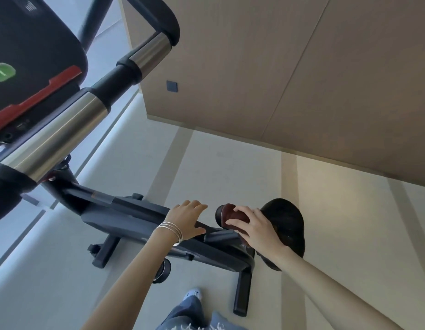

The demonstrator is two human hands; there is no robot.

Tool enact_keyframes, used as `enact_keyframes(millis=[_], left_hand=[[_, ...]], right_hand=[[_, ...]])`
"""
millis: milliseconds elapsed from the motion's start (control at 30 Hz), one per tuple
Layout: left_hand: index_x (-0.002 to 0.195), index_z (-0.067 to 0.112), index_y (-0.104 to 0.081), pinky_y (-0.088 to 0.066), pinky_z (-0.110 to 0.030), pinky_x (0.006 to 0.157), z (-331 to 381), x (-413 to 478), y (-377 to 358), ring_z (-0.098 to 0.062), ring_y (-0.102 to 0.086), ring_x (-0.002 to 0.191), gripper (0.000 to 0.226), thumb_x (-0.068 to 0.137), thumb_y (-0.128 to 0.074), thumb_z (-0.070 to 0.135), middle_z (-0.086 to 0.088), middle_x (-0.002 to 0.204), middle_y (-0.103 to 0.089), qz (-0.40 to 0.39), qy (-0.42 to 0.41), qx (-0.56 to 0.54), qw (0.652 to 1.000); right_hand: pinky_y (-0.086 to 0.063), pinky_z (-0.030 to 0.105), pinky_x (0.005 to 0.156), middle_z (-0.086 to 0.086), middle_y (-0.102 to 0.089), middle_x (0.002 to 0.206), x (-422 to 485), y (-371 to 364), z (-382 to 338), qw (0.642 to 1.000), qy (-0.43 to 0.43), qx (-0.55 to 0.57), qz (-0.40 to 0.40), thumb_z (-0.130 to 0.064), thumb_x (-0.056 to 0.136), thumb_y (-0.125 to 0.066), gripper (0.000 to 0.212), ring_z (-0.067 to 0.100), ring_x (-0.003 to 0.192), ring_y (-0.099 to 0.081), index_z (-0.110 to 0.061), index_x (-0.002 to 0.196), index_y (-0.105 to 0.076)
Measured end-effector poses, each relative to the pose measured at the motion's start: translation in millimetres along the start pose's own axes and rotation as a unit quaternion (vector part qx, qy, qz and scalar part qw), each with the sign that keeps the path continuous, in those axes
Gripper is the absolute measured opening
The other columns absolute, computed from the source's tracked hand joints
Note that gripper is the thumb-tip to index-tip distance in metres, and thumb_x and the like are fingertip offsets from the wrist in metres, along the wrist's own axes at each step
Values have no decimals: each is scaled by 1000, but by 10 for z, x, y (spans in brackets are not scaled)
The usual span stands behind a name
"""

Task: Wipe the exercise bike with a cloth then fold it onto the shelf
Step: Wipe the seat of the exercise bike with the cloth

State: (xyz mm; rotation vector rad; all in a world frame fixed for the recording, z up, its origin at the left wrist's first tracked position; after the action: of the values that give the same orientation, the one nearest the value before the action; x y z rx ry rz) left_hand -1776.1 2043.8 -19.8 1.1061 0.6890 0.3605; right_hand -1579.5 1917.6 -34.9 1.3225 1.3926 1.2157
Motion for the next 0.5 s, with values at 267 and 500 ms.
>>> enact_keyframes(millis=[267,500], left_hand=[[144,25,-28,-38,-39,107,-174,6,-24,-21,-38,131,69,86,-56,48,1,147,-38,-4,19,-6,1000],[144,26,-28,-41,-38,104,-213,81,-28,-20,-39,130,68,86,-56,48,2,146,-39,7,13,-15,1000]], right_hand=[[-48,37,87,5,-49,126,726,-14,-101,996,-58,5,-70,-31,91,-56,31,29,104,-53,-31,121,-57],[-56,31,77,-2,-46,125,-249,-71,208,996,-22,72,54,-18,79,-72,37,21,103,-54,-33,111,-60]])
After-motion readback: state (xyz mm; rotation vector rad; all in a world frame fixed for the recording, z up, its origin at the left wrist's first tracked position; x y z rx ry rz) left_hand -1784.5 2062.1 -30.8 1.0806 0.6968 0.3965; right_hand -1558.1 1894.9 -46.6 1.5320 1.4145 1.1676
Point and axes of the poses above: each hand's wrist, its own x-axis towards the middle knuckle, its own y-axis out of the back of the hand, z = x × y, the point moved 1 cm from there along x, towards the middle knuckle
